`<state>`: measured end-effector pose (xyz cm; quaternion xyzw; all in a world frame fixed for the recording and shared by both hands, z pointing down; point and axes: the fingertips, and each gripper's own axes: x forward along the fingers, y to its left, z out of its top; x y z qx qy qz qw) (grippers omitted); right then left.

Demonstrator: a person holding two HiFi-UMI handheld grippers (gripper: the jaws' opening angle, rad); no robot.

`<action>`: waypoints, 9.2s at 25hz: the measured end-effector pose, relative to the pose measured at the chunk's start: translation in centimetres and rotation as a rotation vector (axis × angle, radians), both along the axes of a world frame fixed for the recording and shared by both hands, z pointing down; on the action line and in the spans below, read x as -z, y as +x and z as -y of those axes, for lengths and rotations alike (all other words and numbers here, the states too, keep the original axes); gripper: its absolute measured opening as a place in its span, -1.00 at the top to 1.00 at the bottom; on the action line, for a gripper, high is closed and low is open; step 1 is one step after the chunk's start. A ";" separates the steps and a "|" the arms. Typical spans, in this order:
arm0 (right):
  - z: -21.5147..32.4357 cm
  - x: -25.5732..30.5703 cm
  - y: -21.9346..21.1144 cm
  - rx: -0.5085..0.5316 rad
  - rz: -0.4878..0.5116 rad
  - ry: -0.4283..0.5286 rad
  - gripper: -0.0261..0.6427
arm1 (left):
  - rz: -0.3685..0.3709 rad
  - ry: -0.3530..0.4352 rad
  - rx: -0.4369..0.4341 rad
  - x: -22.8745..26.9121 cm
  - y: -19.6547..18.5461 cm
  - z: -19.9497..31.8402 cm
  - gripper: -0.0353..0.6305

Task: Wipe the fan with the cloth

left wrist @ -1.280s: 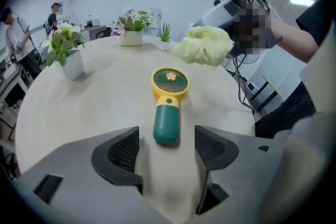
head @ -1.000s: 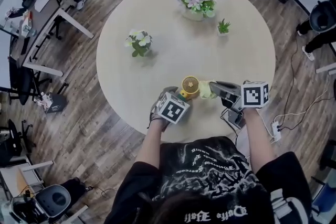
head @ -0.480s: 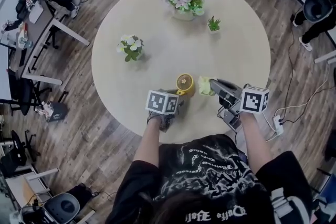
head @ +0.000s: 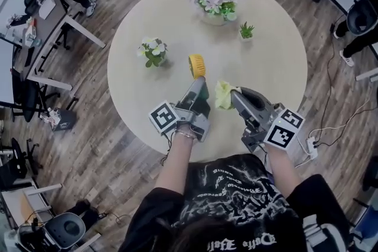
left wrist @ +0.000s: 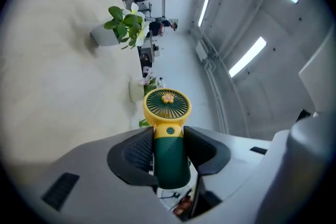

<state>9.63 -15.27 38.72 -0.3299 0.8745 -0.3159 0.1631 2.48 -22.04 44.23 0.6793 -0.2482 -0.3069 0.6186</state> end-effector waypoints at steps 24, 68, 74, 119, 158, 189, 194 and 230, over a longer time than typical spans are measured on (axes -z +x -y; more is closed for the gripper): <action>-2.2 2.5 -6.2 0.140 -0.450 0.276 0.78 | -0.525 0.053 0.143 7.5 -2.5 -2.0 0.31; 4.8 13.0 -2.1 -0.135 -0.261 0.436 0.79 | -0.213 0.276 -0.354 11.2 4.2 -8.3 0.31; 5.7 11.6 -1.4 -0.137 -0.277 0.372 0.79 | -0.137 0.332 -0.416 11.3 4.3 -9.0 0.31; -1.5 6.9 -4.2 0.497 -0.287 0.273 0.80 | 0.047 0.532 -0.439 11.1 2.2 -10.2 0.31; -7.8 -2.5 -0.1 0.325 -0.362 0.016 0.81 | 0.781 0.246 -0.177 -2.1 -6.3 -5.8 0.31; -6.1 -6.1 2.6 -0.018 -0.457 -0.097 0.81 | 1.618 0.062 -0.701 -17.3 -7.0 -4.6 0.31; -5.9 -6.3 2.4 -0.033 -0.460 -0.101 0.81 | 1.644 0.011 -0.657 -17.6 -8.3 -4.9 0.20; -5.4 -8.4 1.4 -0.274 -0.807 0.018 0.81 | 1.226 0.416 -0.028 -3.7 -10.2 -11.8 0.83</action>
